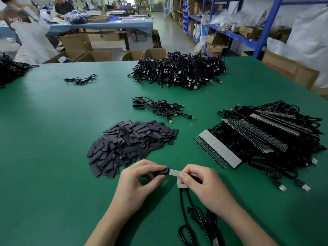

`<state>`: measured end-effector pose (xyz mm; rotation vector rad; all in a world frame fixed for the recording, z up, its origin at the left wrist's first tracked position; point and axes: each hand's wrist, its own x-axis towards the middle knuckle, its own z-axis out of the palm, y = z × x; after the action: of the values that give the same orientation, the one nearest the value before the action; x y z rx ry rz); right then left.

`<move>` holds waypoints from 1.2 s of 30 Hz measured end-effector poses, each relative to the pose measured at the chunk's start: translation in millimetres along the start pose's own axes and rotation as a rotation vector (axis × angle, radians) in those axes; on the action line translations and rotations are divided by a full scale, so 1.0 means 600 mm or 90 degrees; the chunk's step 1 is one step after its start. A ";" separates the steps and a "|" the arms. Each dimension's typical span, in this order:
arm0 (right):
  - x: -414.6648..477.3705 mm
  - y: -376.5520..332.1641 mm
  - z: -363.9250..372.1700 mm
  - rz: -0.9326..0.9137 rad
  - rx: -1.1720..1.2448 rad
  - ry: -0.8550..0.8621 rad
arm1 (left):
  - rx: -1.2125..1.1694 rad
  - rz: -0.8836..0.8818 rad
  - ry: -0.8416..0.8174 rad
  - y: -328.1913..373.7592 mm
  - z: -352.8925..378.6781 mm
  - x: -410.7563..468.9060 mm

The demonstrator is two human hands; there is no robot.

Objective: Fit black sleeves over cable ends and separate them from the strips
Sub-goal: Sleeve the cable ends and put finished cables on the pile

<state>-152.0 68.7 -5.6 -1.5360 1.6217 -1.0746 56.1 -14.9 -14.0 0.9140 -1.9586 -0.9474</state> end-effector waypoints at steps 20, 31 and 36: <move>-0.002 -0.001 0.008 0.031 -0.017 -0.033 | 0.130 0.107 -0.052 0.014 0.006 -0.010; 0.002 -0.005 -0.007 0.101 0.081 -0.038 | 0.140 0.110 -0.046 0.014 0.006 -0.009; 0.002 -0.007 -0.006 0.125 0.125 -0.060 | 0.132 0.117 -0.058 0.014 0.009 -0.009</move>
<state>-153.5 68.1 -0.3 -1.2538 1.5196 -1.0067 52.0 -4.7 -10.9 0.7985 -2.2075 -0.7005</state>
